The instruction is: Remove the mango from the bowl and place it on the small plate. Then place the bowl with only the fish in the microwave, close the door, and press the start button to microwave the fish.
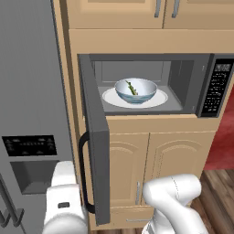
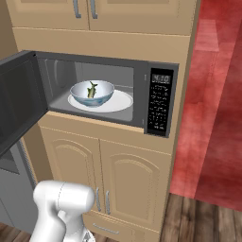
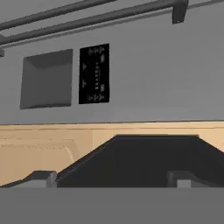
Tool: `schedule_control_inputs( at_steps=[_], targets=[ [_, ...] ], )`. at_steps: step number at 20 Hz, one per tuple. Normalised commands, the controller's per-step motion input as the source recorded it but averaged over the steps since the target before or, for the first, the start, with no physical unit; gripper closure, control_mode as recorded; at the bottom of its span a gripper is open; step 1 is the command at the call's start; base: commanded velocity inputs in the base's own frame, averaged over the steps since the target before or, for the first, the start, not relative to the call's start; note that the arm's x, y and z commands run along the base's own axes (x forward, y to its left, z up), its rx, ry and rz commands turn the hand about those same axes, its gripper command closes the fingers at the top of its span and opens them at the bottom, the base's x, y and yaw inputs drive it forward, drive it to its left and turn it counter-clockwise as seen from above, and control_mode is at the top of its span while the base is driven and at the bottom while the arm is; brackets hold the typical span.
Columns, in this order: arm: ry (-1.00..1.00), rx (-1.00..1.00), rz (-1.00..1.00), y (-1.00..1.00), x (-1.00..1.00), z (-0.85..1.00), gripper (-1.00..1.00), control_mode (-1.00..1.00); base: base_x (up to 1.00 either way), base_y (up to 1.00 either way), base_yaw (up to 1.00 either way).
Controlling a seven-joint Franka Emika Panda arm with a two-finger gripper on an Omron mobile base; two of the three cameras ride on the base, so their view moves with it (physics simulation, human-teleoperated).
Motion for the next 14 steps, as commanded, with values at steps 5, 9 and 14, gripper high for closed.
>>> schedule_control_inputs(
  at_steps=[5,9,14],
  targets=[
    [-0.01,-0.47,0.0,0.92,0.71,-0.55,-1.0,-1.0,0.0,0.0,0.0],
    [0.0,-0.4,0.0,0.55,0.63,-0.39,-1.0,-1.0,0.0,0.0,0.0],
    [0.0,-0.17,-0.26,-0.07,0.12,-0.06,-1.0,-1.0,0.0,0.0,0.0]
  ],
)
